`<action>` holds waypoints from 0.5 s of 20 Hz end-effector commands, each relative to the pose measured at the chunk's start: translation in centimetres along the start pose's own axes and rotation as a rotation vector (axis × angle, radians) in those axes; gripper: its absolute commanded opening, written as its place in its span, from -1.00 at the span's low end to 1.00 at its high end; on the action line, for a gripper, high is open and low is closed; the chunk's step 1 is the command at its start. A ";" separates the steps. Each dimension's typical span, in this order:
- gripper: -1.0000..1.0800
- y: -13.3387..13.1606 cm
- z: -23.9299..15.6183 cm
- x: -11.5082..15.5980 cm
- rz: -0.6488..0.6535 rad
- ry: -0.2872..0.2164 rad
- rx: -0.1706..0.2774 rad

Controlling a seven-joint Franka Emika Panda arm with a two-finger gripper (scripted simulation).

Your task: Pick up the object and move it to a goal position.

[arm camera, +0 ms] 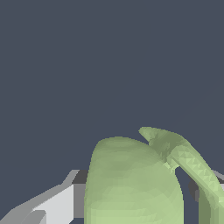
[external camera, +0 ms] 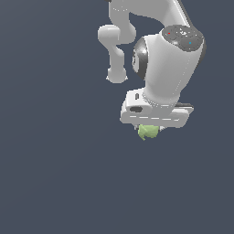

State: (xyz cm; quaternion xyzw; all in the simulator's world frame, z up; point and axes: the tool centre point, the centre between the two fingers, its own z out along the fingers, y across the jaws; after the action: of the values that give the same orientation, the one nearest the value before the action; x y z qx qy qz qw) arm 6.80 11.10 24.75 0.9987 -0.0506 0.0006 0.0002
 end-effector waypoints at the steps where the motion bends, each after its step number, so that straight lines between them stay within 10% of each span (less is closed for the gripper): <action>1: -1.00 -1.2 -2.6 -0.3 0.000 -0.001 0.000; 10: -1.00 -4.5 -9.8 -0.7 0.000 -0.001 0.000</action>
State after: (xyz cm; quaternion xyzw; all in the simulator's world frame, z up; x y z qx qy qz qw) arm 6.60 15.21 33.65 0.9987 -0.0503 0.0010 0.0000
